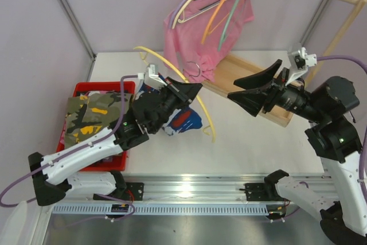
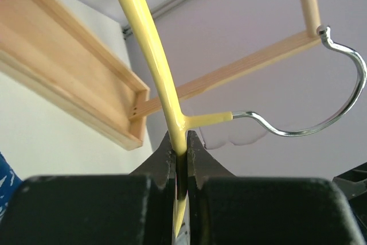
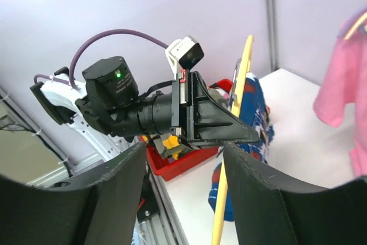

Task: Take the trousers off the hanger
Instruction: Pass the hanger from the left arm to the right

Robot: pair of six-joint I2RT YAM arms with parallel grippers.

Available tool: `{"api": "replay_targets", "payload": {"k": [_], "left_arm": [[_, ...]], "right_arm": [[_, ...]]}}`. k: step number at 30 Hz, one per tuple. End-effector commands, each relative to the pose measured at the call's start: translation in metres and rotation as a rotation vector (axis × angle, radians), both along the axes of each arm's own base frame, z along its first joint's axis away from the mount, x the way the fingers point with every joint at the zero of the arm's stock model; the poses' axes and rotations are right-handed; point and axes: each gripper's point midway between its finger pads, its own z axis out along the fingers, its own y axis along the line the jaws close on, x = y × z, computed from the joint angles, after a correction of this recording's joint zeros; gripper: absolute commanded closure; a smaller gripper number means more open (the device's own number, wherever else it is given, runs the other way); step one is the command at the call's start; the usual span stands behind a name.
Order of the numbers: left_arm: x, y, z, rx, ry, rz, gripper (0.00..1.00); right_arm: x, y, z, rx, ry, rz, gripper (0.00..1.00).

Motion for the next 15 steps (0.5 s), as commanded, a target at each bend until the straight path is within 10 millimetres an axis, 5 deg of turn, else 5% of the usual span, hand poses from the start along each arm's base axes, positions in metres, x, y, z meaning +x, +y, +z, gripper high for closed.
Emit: {"api": "replay_targets", "payload": {"k": [1, 5, 15], "left_arm": [[0.002, 0.05, 0.06, -0.118, -0.103, 0.036, 0.99], [0.01, 0.066, 0.055, -0.047, -0.081, 0.004, 0.99], [0.02, 0.097, 0.069, -0.145, -0.053, -0.07, 0.98]], "right_arm": [[0.021, 0.025, -0.017, -0.053, 0.057, 0.053, 0.35], [0.061, 0.043, -0.043, -0.126, 0.07, -0.069, 0.32], [0.058, 0.107, -0.056, -0.182, -0.002, 0.055, 0.25]]}}
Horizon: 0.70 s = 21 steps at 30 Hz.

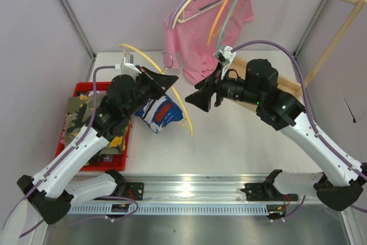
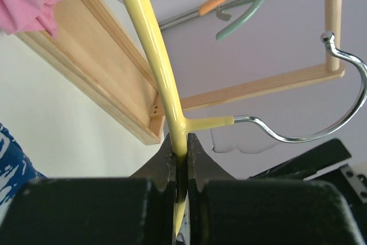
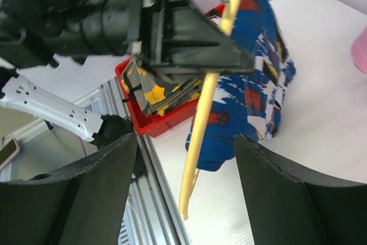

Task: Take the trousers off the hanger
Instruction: Pass the hanger from the left arm to the right

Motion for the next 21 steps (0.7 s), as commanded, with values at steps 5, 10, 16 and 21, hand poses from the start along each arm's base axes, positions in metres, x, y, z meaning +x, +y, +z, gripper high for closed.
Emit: {"api": "replay_targets", "payload": {"k": [5, 10, 16, 21], "left_arm": [[-0.021, 0.004, 0.092, -0.256, -0.167, -0.171, 0.99], [-0.022, -0.006, 0.107, -0.303, -0.169, -0.234, 0.99], [-0.027, -0.014, 0.118, -0.347, -0.165, -0.304, 0.99], [-0.03, -0.011, 0.131, -0.373, -0.183, -0.318, 0.99]], "right_arm": [[0.005, 0.03, 0.016, 0.009, -0.13, 0.026, 0.24], [0.019, 0.037, 0.005, -0.013, -0.138, -0.033, 0.24], [0.023, 0.05, 0.014, 0.026, -0.128, -0.02, 0.28], [0.025, 0.051, 0.006, -0.008, -0.085, -0.024, 0.33]]}}
